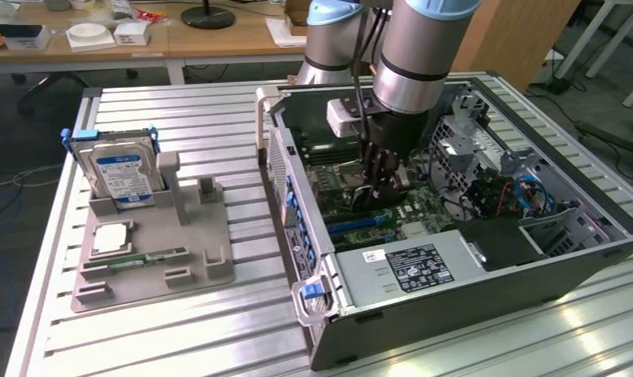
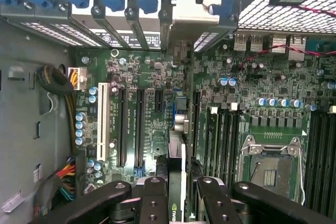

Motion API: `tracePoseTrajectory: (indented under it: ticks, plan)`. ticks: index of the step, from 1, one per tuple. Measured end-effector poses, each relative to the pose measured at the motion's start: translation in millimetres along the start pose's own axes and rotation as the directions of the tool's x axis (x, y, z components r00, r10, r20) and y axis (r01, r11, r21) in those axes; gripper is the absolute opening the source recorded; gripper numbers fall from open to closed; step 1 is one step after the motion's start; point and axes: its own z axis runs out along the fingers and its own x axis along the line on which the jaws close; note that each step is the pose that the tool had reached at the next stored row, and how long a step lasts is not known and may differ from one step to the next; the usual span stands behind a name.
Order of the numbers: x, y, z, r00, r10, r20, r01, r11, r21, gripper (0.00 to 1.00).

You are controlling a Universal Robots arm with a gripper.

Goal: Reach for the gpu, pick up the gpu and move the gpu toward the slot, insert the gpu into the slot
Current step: 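Insert the gpu into the slot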

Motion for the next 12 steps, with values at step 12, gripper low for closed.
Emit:
tracePoseTrajectory:
  ticks: [12]
  plan:
    - [0.2, 1.8, 8.8, 1.0, 0.0, -0.0003, 0.0, 1.0, -0.0002, 0.26]
